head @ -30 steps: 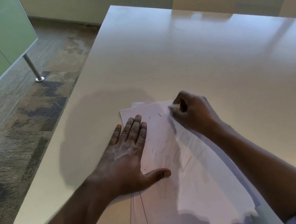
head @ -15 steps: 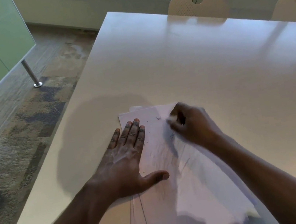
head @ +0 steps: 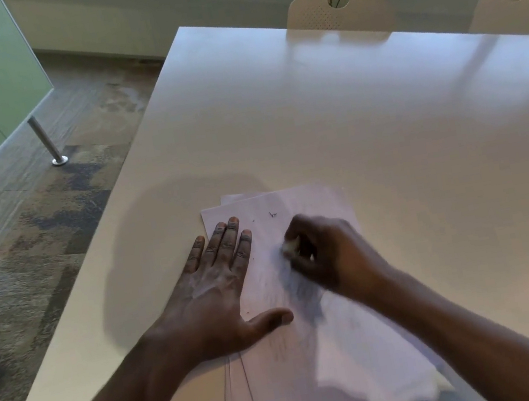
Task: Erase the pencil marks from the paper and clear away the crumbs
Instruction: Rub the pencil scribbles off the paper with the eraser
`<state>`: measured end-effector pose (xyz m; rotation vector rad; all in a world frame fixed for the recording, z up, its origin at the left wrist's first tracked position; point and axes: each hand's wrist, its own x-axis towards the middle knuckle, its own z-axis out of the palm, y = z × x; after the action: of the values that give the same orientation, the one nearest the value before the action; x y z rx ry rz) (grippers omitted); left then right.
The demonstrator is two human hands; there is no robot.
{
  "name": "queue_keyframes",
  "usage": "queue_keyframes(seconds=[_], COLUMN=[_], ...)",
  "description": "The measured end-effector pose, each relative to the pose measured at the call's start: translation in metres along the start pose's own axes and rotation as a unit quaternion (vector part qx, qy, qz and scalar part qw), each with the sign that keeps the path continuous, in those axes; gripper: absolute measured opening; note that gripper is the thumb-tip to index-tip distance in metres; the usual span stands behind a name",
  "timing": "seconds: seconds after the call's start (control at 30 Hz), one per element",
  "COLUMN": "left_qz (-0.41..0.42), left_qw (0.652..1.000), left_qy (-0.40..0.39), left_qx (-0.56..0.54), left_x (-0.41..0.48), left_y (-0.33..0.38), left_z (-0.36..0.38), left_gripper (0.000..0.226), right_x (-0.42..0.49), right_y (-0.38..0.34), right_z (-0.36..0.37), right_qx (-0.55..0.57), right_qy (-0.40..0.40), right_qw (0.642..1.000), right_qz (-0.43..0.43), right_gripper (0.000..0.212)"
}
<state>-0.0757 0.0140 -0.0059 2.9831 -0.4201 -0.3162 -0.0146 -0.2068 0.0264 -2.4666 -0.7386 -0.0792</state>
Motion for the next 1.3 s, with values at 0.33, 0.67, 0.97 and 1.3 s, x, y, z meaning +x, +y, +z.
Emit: queue_keyframes(seconds=[0.33, 0.67, 0.97, 1.3], left_qz=[-0.003, -0.006, -0.005, -0.006], left_qw=[1.000, 1.000, 1.000, 1.000], left_qy=[-0.014, -0.012, -0.006, -0.006], left_qx=[0.013, 0.013, 0.002, 0.005], left_x=[0.000, -0.001, -0.002, -0.001], left_y=[0.002, 0.002, 0.002, 0.001], left_z=[-0.003, -0.004, -0.004, -0.002], left_gripper=[0.128, 0.127, 0.128, 0.127], right_x=[0.028, 0.040, 0.046, 0.056], right_y=[0.018, 0.034, 0.048, 0.041], right_z=[-0.007, -0.011, -0.012, -0.003], right_qx=[-0.031, -0.016, -0.031, -0.042], right_qy=[0.031, 0.075, 0.097, 0.089], right_qw=[0.998, 0.992, 0.985, 0.989], right_qz=[0.033, 0.096, 0.137, 0.113], right_gripper=[0.009, 0.008, 0.012, 0.013])
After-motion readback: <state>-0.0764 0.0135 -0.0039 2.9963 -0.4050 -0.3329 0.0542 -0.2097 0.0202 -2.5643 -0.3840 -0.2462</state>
